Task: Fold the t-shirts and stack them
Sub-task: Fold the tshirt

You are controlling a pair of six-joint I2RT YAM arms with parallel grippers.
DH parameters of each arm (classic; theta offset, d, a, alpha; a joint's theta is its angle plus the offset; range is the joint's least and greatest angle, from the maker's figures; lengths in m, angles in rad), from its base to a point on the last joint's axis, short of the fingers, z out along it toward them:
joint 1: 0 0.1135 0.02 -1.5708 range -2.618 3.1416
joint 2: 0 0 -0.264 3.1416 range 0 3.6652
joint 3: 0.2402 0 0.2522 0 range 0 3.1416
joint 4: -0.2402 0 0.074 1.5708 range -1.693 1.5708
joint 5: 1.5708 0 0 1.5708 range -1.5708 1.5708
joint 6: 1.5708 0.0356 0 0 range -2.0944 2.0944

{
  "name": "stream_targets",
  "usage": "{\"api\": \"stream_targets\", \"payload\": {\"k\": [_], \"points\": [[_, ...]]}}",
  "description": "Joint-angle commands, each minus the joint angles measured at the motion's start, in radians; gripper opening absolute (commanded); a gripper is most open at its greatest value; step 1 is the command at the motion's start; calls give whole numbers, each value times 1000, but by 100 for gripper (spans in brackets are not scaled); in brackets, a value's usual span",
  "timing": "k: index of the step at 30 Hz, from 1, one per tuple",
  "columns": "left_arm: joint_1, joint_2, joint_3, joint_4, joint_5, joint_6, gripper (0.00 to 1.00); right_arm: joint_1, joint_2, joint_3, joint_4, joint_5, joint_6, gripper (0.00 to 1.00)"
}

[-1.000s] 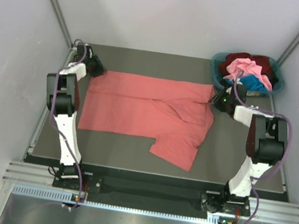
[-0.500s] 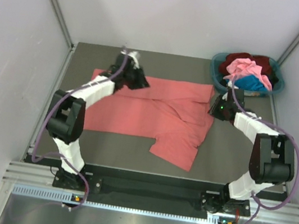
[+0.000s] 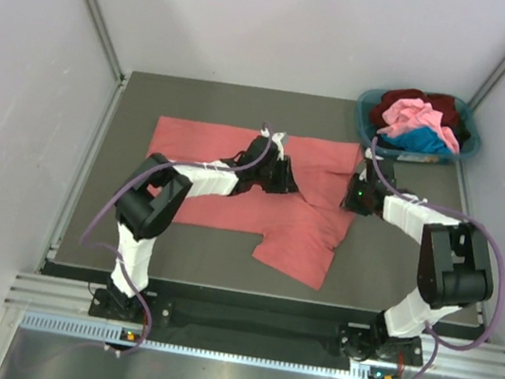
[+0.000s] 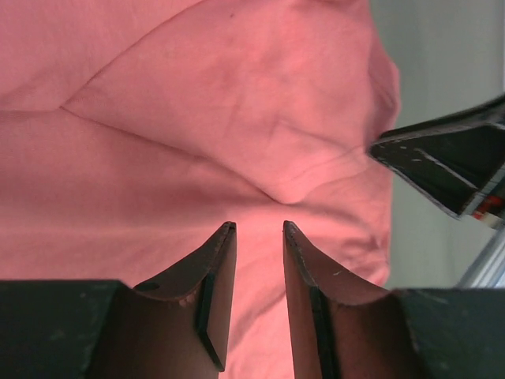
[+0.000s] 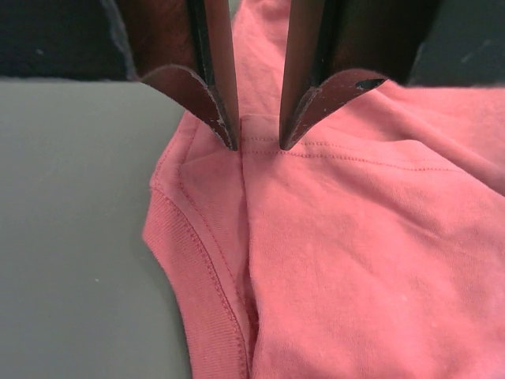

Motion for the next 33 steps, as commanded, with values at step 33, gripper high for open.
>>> {"api": "stream_targets", "payload": {"k": [33], "points": [[-53, 119, 103, 99, -83, -65, 36, 3, -70, -52, 52, -6, -10, 29]]}}
